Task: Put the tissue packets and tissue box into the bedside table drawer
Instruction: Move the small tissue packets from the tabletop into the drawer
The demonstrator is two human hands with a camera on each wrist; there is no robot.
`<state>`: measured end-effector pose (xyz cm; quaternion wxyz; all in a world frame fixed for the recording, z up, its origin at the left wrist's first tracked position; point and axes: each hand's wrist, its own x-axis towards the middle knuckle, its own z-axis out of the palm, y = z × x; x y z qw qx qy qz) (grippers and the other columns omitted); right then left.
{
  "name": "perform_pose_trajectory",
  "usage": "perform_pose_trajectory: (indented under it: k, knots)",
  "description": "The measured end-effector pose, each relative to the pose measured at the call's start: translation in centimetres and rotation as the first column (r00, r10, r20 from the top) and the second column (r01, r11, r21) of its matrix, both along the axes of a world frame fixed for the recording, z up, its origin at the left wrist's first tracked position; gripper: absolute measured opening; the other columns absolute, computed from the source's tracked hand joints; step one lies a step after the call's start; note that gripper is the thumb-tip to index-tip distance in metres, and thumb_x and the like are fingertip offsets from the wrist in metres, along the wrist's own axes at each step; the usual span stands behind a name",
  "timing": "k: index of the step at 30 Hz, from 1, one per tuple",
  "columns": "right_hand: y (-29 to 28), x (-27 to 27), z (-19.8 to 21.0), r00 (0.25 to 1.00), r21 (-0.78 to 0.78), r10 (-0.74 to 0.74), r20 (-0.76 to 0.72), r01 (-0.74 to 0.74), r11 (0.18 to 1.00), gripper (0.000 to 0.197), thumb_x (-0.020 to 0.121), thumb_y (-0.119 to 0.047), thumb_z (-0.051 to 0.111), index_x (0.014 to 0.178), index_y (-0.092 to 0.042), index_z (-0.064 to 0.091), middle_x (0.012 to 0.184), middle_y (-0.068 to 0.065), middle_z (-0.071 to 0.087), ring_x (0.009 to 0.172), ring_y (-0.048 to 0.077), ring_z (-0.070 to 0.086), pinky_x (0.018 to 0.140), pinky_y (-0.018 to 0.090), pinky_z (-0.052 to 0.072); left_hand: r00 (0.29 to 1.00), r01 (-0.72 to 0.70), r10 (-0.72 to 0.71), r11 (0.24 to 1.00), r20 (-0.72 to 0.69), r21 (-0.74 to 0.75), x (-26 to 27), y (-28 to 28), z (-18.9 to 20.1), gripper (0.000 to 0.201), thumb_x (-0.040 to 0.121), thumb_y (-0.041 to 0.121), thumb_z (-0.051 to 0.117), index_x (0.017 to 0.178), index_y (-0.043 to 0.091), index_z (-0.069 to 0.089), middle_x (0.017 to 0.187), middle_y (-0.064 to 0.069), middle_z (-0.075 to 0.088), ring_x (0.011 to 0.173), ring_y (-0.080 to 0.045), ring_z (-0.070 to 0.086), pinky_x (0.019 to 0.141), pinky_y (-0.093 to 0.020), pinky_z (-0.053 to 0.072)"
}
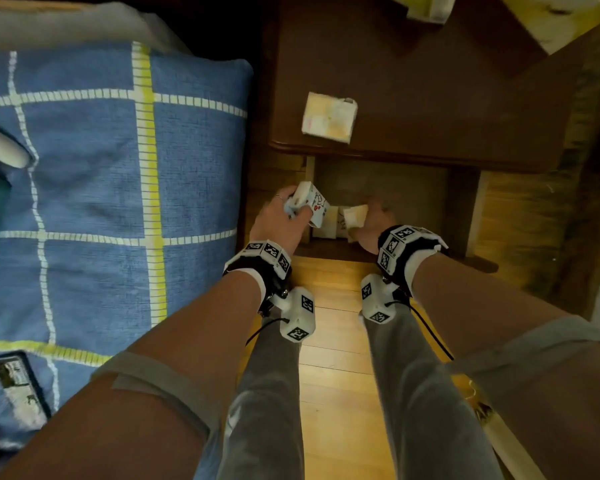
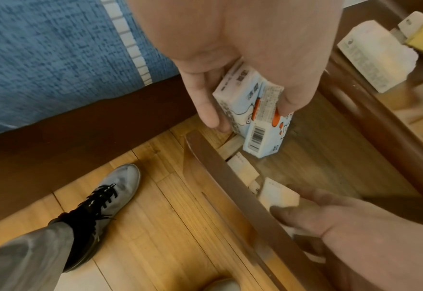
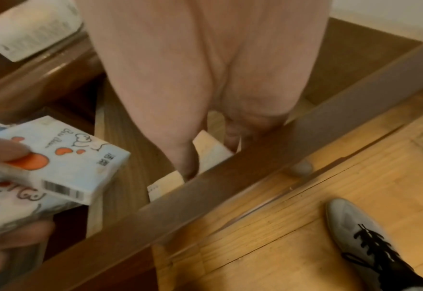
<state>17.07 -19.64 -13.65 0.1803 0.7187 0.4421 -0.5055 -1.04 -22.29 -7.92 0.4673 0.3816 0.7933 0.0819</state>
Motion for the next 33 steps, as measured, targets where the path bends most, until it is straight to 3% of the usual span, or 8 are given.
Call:
perform_pose_trajectory:
  k: [3, 8, 13, 18, 23, 26, 29, 33]
  knots:
    - [0.2, -0.8, -2.0, 0.997, -0.06, 0.052, -0.05, -0.055, 0.997, 0.09, 0.09, -0.008, 0.062, 0.158, -0.028, 0.006, 0.154, 0.018, 0.035, 0.134, 0.039, 0.043, 0.107, 0.047, 0.043, 0.999, -0.032, 0.032, 0.999, -0.002, 0.006, -0.5, 0.4, -0.5, 0.045, 0.088, 0.043, 0.061, 0.132, 0.038, 0.054, 0.114, 0.009, 0.066, 0.098, -0.015, 0.064, 0.083, -0.031, 0.054]
    - [0.4, -0.9, -2.3, 0.998, -0.082, 0.051, -0.03, -0.053, 0.995, 0.077, 0.094, -0.01, 0.057, 0.158, -0.018, 0.014, 0.154, 0.015, 0.036, 0.136, 0.035, 0.042, 0.105, 0.038, 0.04, 0.998, -0.017, 0.019, 0.999, 0.062, -0.035, -1.4, 0.6, -1.0, 0.045, 0.084, 0.048, 0.062, 0.129, 0.043, 0.054, 0.107, 0.012, 0.066, 0.093, -0.014, 0.068, 0.083, -0.038, 0.061]
    - [0.4, -0.7, -0.9, 0.999, -0.055, -0.042, -0.031, 0.041, 0.998, 0.088, 0.087, -0.006, 0.06, 0.158, -0.024, 0.011, 0.151, 0.014, 0.041, 0.13, 0.035, 0.048, 0.098, 0.039, 0.047, 0.992, -0.032, 0.042, 0.996, 0.121, -0.086, -1.5, 1.2, -0.4, 0.044, 0.075, 0.052, 0.064, 0.118, 0.048, 0.057, 0.105, 0.011, 0.071, 0.085, -0.014, 0.072, 0.075, -0.04, 0.063]
    - [1.1, -0.2, 2.7, 0.905, 0.034, -0.303, -0.299, 0.328, 0.944, 0.046, 0.091, -0.023, 0.061, 0.136, -0.028, 0.053, 0.126, 0.001, 0.064, 0.106, 0.018, 0.062, 0.086, 0.029, 0.05, 0.975, -0.059, 0.087, 0.989, 0.203, -0.139, -0.9, 1.4, 0.0, 0.04, 0.081, 0.039, 0.068, 0.119, 0.036, 0.059, 0.102, 0.003, 0.073, 0.069, -0.016, 0.069, 0.052, -0.023, 0.053]
    - [2.1, -0.7, 4.9, 0.808, -0.151, -0.363, -0.463, 0.332, 0.931, 0.045, 0.089, -0.022, 0.073, 0.13, -0.018, 0.056, 0.102, 0.001, 0.072, 0.081, 0.012, 0.068, 0.07, 0.022, 0.059, 0.945, -0.1, 0.163, 0.97, 0.285, -0.224, 0.2, 2.2, 0.8, 0.036, 0.088, 0.034, 0.063, 0.123, 0.027, 0.062, 0.097, -0.004, 0.073, 0.068, -0.02, 0.067, 0.061, -0.032, 0.057]
    - [2.6, -0.4, 4.2, 0.813, -0.06, -0.428, -0.395, 0.441, 0.895, 0.044, 0.088, -0.016, 0.074, 0.127, -0.01, 0.054, 0.106, 0.009, 0.071, 0.074, 0.015, 0.068, 0.068, 0.027, 0.061, 0.982, -0.133, 0.147, 0.983, 0.12, -0.123, -0.4, 2.5, 1.0, 0.03, 0.097, 0.039, 0.047, 0.116, 0.023, 0.065, 0.105, -0.002, 0.07, 0.081, -0.018, 0.065, 0.063, -0.029, 0.054]
    - [3.4, -0.3, 3.2, 0.768, -0.001, -0.556, -0.319, 0.586, 0.81, 0.044, 0.09, -0.012, 0.071, 0.128, -0.003, 0.05, 0.095, 0.011, 0.069, 0.068, 0.018, 0.065, 0.067, 0.032, 0.061, 0.98, -0.201, 0.2, 0.977, -0.012, -0.066, -1.5, 2.5, 0.7, 0.035, 0.098, 0.037, 0.051, 0.126, 0.021, 0.063, 0.115, -0.001, 0.069, 0.089, -0.015, 0.062, 0.073, -0.031, 0.055]
    - [3.9, -1.1, 1.7, 0.907, 0.101, -0.361, -0.22, 0.389, 0.916, 0.04, 0.09, -0.025, 0.069, 0.126, -0.015, 0.057, 0.115, 0.007, 0.07, 0.094, 0.025, 0.069, 0.088, 0.045, 0.058, 0.983, -0.178, 0.181, 0.981, 0.035, -0.081, -1.9, 2.3, 0.3, 0.047, 0.096, 0.037, 0.055, 0.141, 0.025, 0.049, 0.121, -0.001, 0.067, 0.099, -0.02, 0.068, 0.086, -0.043, 0.059]
